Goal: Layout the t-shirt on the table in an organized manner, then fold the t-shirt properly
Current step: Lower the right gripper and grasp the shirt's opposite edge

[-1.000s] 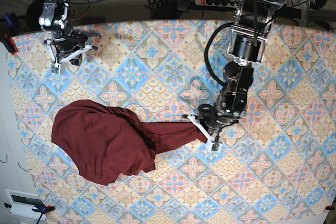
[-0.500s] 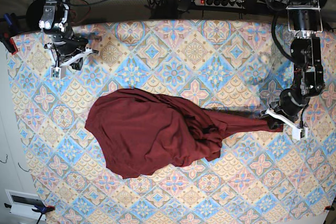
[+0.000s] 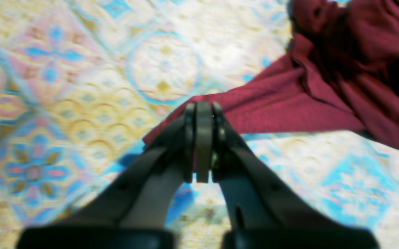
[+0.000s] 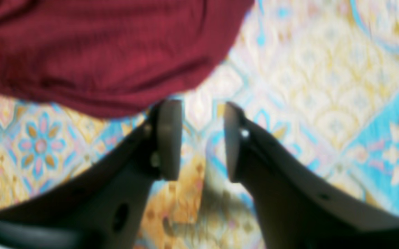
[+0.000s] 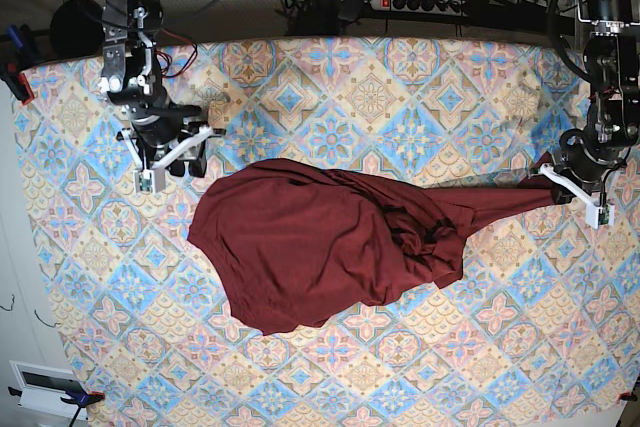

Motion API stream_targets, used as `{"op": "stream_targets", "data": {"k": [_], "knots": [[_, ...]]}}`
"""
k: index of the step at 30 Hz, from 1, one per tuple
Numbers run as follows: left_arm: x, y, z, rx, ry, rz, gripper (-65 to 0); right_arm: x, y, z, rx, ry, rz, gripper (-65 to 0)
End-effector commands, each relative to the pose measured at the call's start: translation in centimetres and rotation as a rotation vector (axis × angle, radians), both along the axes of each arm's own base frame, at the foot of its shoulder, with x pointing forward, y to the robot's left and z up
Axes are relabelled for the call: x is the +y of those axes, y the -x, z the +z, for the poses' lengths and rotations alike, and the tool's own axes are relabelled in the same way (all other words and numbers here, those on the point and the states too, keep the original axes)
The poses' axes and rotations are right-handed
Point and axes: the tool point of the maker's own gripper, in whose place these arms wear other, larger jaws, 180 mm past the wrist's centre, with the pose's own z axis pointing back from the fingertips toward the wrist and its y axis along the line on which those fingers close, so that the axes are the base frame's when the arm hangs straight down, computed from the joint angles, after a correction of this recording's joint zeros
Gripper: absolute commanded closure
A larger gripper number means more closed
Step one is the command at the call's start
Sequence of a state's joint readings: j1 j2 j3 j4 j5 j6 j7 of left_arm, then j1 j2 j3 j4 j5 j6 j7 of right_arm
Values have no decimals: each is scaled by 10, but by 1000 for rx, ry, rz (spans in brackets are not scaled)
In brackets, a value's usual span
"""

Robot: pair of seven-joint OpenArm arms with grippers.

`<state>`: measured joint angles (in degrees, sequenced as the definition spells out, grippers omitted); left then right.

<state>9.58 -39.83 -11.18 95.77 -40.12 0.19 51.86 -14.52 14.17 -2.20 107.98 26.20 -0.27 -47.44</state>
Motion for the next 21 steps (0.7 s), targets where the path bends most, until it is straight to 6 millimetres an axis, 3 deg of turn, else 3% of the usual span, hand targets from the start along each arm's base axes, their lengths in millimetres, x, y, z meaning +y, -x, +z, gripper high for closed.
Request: {"op": "stream_targets", "data": {"k": [1,7,11,21], "knots": [[7,-7,15,-41,-40,-4,-19,-2,-13,14,-57,5,5,-227],[4,-5,7,-35,-29,11,-203,-8,-29,-8,31,4,-7,-247],[8,-3,-2,-14,-19,31,-288,-6,-40,-18,59,0,-1,-248],[-4,2,-23,11,47,59,-309,3,-61,-45,139,-1,19,-248]]}}
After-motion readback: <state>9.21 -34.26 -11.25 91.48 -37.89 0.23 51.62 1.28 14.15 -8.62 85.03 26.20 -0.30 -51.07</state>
